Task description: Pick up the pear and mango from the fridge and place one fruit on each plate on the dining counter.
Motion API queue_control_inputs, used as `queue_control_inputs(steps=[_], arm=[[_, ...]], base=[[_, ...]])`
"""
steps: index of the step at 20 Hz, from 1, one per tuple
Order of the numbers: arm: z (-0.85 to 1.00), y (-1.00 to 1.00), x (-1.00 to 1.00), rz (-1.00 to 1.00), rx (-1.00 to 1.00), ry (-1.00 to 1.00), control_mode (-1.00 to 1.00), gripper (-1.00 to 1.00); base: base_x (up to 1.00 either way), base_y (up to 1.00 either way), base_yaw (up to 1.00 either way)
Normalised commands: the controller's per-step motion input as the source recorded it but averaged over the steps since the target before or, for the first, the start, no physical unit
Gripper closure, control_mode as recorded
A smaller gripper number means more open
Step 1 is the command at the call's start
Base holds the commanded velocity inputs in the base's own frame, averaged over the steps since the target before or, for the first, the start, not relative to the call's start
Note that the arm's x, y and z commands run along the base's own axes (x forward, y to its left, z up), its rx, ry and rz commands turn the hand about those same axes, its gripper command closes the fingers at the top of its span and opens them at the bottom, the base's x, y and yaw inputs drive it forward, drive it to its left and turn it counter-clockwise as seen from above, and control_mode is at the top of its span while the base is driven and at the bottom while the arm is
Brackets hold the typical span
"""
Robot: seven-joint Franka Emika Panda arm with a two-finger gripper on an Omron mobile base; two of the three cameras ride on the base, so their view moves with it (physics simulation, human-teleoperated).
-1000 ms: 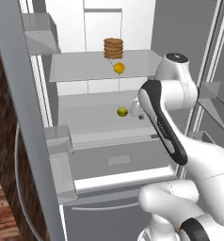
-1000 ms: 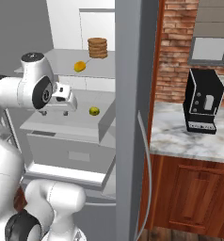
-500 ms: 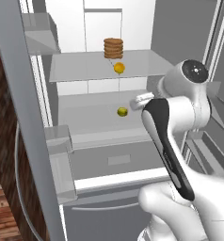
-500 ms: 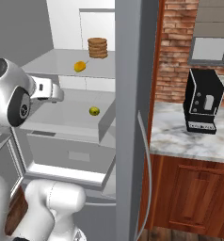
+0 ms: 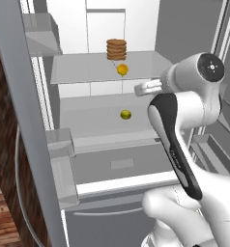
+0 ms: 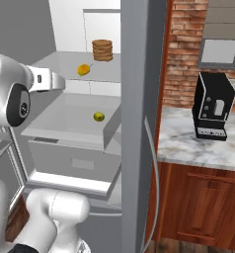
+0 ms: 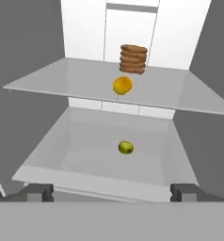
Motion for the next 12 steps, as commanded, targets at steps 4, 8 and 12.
queue_control_inputs(steps=[4,8,12], arm=[[0.24,0.0,0.43,0.0,0.01,-0.13,-1.0,-1.0],[0.04,-0.14,0.57,-0.03,0.0,0.0,-1.0,-1.0],[0.05,-0.02,0.69,-0.05,0.0,0.0,-1.0,-1.0]], base=[[0.0,0.0,0.0],[0.0,0.0,0.0],[0.0,0.0,0.0]])
